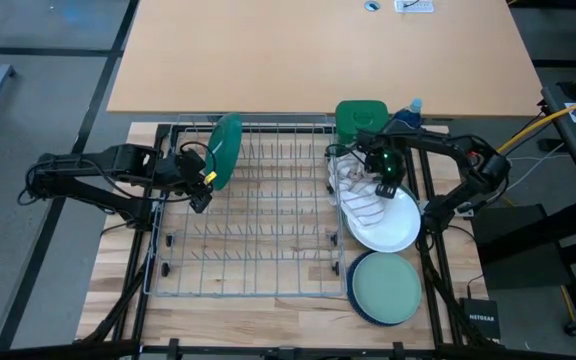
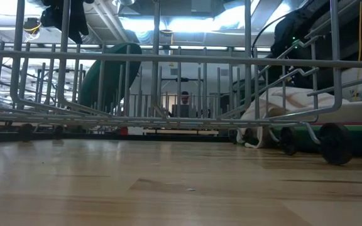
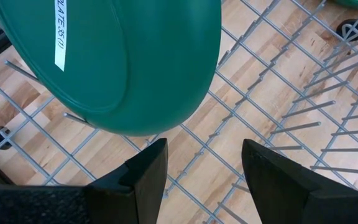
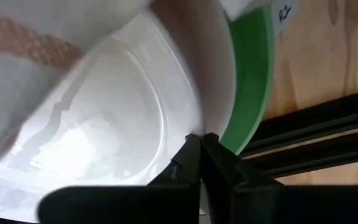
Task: Sort dishes
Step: Put the white plate in the dish rack
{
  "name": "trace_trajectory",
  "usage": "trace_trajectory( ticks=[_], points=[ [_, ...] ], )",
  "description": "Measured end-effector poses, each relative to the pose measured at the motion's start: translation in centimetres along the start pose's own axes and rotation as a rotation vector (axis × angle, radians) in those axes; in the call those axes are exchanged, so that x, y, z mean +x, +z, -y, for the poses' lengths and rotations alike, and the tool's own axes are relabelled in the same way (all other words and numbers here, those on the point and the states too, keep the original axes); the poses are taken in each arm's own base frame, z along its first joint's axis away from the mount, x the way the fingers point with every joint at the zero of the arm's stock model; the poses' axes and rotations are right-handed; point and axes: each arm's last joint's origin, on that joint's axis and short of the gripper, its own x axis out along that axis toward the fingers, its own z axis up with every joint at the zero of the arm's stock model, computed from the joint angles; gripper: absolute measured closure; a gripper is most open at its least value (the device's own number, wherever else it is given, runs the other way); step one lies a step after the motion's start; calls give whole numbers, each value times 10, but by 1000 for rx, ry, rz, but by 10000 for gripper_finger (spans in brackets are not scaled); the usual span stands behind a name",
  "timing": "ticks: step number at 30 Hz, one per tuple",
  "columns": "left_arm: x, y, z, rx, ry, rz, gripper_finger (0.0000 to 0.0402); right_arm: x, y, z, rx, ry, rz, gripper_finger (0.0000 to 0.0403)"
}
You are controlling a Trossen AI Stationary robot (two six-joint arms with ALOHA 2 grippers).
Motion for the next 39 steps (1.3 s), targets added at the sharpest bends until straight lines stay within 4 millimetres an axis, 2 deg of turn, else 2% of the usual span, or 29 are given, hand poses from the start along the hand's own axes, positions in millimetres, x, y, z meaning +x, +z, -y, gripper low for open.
trace_trajectory(
  ticks=[10,15,22,27,34,39],
  points=[
    [0,0,0,0,0,0,206,-2,-1,0,1,8,-5,386],
    [0,0,0,0,0,0,206,-2,-1,0,57,10,-9,385],
    [0,0,0,7,6,5,206,-3,-7,-2,124,21,-66,384],
    [0,1,0,4,12,23,206,-8,-15,-4,128,32,-45,384],
    [-2,17,12,79,-101,184,206,-15,-22,-6,129,41,16,384],
    [-7,27,25,152,-189,319,206,-5,-16,-5,133,38,62,384]
  ],
)
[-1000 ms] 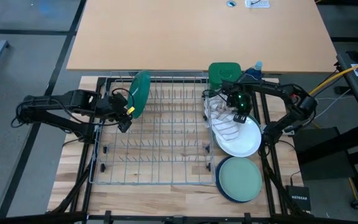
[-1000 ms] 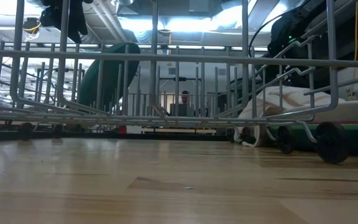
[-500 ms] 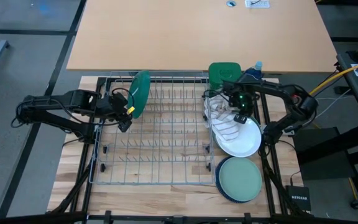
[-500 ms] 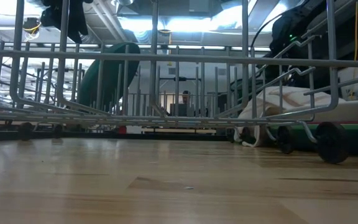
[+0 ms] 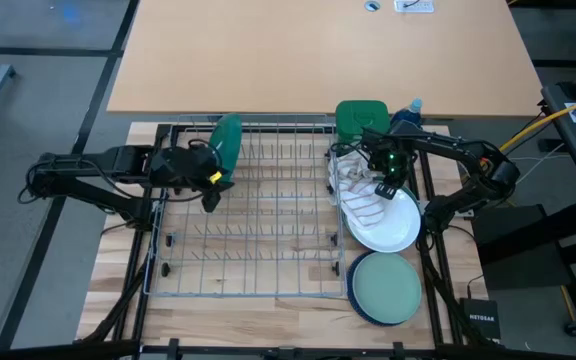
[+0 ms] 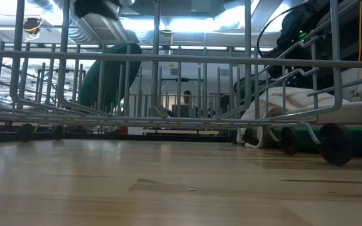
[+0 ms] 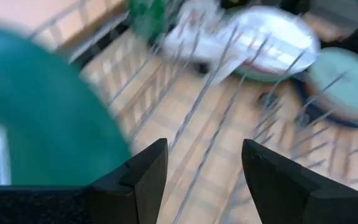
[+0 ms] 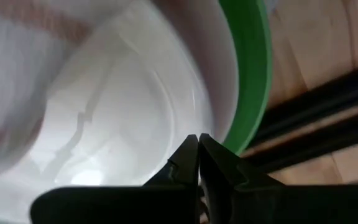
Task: Sort dishes
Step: Put the white plate in the dish rack
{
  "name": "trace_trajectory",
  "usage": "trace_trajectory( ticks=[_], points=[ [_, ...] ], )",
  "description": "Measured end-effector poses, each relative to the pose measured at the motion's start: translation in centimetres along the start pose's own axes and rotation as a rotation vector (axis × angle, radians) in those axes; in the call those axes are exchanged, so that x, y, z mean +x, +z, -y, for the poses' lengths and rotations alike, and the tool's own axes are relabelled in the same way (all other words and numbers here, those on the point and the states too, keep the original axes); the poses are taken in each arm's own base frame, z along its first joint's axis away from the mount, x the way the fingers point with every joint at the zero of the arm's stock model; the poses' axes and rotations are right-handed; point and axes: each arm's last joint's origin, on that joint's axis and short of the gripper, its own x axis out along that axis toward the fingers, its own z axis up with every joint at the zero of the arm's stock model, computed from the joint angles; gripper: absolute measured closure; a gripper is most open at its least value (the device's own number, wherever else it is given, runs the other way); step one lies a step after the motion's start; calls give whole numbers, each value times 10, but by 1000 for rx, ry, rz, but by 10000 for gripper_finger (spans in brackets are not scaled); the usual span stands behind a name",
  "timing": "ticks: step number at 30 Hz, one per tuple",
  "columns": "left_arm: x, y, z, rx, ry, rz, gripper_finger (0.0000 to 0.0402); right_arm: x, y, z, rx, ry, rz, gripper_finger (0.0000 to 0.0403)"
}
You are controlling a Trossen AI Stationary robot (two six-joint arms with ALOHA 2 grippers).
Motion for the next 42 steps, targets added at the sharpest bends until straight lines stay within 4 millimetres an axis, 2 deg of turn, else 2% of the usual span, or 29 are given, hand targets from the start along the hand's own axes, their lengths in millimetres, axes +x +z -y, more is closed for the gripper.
trace_trajectory(
  ticks=[7,11,16,21,26,33,42],
  points=[
    [19,23,30,163,-130,226,206,12,3,0,2,9,24,384],
    [42,35,55,287,-243,357,206,20,3,0,1,35,33,384],
    [81,41,84,419,-392,487,206,27,2,-2,1,86,33,384],
    [119,41,100,503,-443,510,206,31,1,-2,2,100,24,384],
    [145,48,116,605,-423,481,206,31,2,-2,1,101,31,384],
    [167,48,132,774,-400,480,206,31,3,-3,-1,144,44,384],
    [172,43,134,794,-399,444,206,26,4,-3,0,122,47,384]
  ],
)
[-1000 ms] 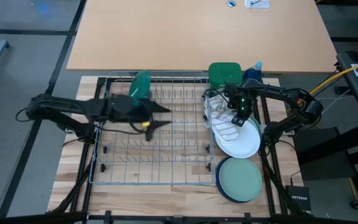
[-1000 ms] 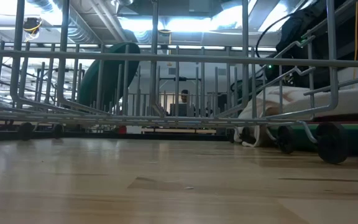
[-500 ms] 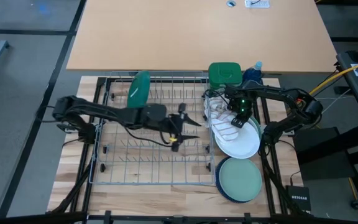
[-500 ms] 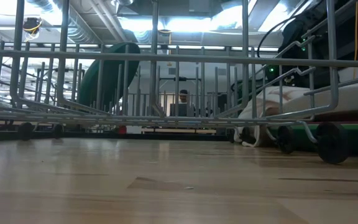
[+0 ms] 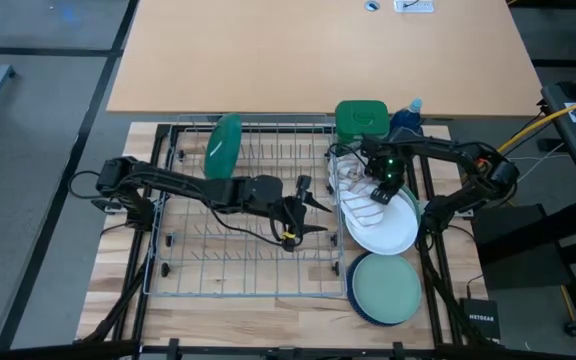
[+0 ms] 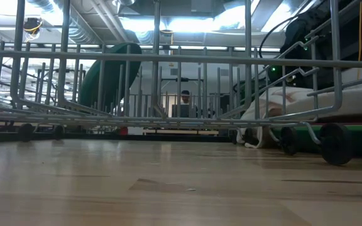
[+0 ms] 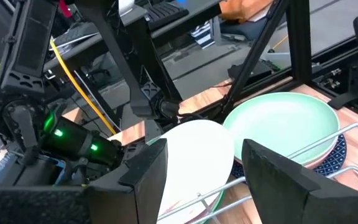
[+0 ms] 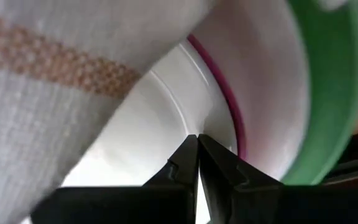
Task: Sort dishes
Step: Put the white plate in the dish rack
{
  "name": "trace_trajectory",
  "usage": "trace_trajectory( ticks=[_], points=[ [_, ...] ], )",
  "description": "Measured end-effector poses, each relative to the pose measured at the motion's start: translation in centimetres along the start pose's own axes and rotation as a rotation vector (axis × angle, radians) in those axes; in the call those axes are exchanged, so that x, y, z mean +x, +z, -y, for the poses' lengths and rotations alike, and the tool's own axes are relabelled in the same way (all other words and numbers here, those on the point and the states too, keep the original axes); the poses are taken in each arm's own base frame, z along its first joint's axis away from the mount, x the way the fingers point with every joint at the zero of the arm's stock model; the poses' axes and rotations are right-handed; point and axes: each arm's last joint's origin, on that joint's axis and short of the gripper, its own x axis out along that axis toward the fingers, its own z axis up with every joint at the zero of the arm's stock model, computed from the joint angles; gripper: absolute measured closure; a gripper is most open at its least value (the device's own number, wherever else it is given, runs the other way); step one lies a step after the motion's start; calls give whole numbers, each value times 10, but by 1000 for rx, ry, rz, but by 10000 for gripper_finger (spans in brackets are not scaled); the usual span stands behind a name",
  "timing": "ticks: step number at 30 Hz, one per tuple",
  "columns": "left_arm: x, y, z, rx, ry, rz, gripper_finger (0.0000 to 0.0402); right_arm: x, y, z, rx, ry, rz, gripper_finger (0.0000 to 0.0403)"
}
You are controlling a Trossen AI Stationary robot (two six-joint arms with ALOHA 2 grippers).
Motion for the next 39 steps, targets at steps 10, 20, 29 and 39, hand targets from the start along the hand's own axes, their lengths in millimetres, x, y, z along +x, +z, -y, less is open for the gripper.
trace_trajectory(
  ticks=[10,20,29,39],
  points=[
    [0,-1,0,0,0,-5,206,-14,0,0,32,-55,-13,384],
    [0,-3,0,0,-10,-32,206,-16,-12,-2,67,-47,-124,384],
    [0,-4,1,11,-14,-40,206,-34,-39,-9,136,-20,-43,384],
    [0,-5,1,38,-16,-45,206,-57,-86,-28,130,116,212,384]
  ],
)
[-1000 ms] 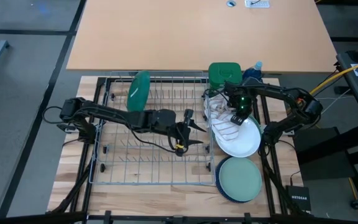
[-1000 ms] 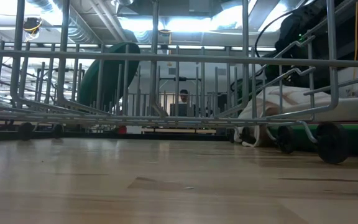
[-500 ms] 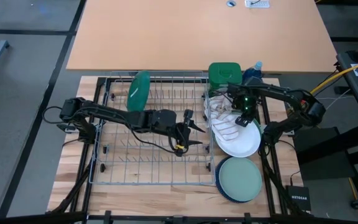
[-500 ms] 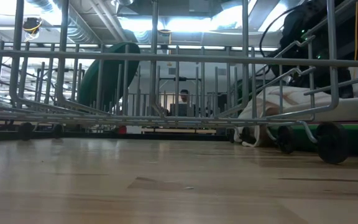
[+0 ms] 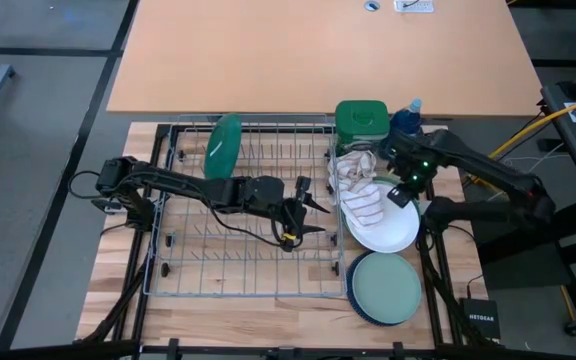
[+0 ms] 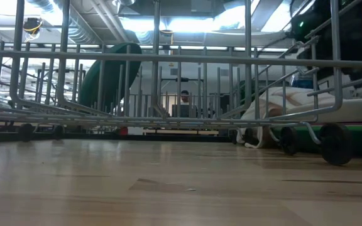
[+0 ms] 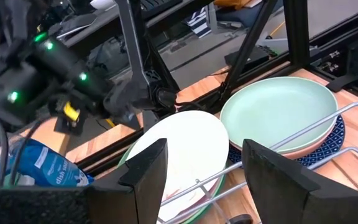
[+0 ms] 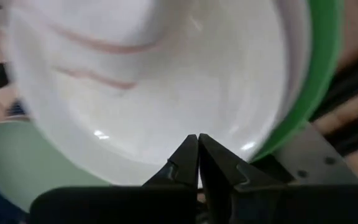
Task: Sort dishes
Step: Put the white plate in the dish rack
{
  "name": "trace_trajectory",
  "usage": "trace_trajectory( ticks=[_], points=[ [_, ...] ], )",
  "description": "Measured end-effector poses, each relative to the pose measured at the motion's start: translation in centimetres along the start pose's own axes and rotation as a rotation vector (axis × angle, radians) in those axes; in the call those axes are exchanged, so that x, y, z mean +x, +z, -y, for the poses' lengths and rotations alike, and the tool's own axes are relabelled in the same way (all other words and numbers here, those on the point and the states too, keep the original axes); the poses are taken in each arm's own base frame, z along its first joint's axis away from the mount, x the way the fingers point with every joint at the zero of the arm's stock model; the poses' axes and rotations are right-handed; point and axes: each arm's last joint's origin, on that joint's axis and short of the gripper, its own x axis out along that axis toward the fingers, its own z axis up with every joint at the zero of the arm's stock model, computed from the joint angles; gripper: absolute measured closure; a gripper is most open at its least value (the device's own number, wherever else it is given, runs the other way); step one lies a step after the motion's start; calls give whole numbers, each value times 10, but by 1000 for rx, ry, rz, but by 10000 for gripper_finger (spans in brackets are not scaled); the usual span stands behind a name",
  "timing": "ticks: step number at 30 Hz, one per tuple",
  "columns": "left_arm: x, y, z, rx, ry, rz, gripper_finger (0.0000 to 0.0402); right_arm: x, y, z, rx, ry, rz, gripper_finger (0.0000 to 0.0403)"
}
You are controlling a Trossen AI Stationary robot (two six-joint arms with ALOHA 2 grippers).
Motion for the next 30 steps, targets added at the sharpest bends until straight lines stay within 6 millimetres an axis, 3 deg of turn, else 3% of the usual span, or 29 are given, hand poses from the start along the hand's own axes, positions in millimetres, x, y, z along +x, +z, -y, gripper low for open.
trace_trajectory(
  ticks=[7,17,25,30],
  points=[
    [0,0,0,14,1,0,206,-6,-12,-30,-107,127,185,384],
    [0,0,0,9,1,-1,206,2,-3,-106,-468,326,410,384],
    [0,0,0,13,1,0,206,18,-13,-130,-596,331,329,384],
    [0,0,0,13,1,-1,206,27,-13,-137,-580,317,278,384]
  ],
)
